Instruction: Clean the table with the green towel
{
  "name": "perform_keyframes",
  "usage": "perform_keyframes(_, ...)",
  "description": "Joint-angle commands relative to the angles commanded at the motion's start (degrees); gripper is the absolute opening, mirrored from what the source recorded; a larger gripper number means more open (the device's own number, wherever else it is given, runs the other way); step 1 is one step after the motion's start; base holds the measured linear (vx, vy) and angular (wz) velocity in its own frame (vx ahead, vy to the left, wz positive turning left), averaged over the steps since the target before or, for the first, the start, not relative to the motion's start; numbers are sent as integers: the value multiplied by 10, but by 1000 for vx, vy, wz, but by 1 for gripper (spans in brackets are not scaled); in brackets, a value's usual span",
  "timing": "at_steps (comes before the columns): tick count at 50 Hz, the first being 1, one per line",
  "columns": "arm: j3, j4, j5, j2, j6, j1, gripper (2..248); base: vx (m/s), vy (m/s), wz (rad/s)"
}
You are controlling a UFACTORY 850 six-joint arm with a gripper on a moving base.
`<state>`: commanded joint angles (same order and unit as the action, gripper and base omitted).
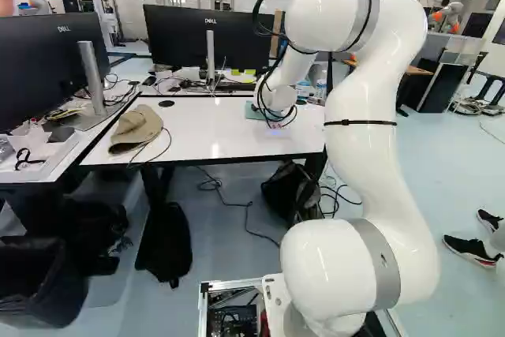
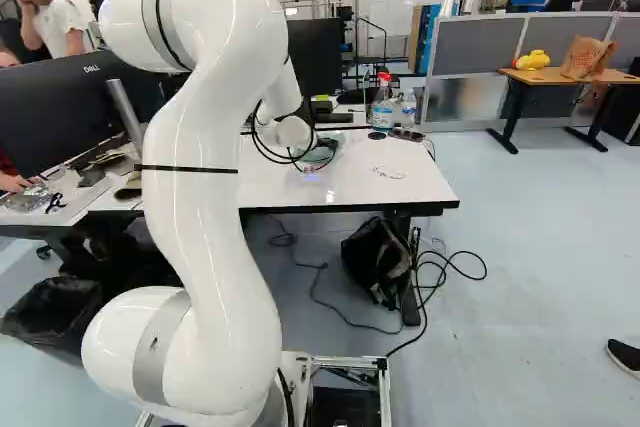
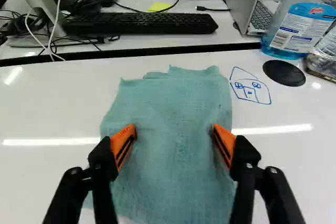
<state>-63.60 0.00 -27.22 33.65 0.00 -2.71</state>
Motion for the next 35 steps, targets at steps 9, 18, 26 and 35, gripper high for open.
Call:
perform_keyframes(9,0,0,0,0,0,0,151,0,0,0)
perform_keyframes(18,0,0,0,0,0,0,78,0,0,0)
perform_keyframes(26,0,0,0,0,0,0,52,0,0,0)
perform_keyframes(35,1,0,0,-3,0,0,42,0,0,0)
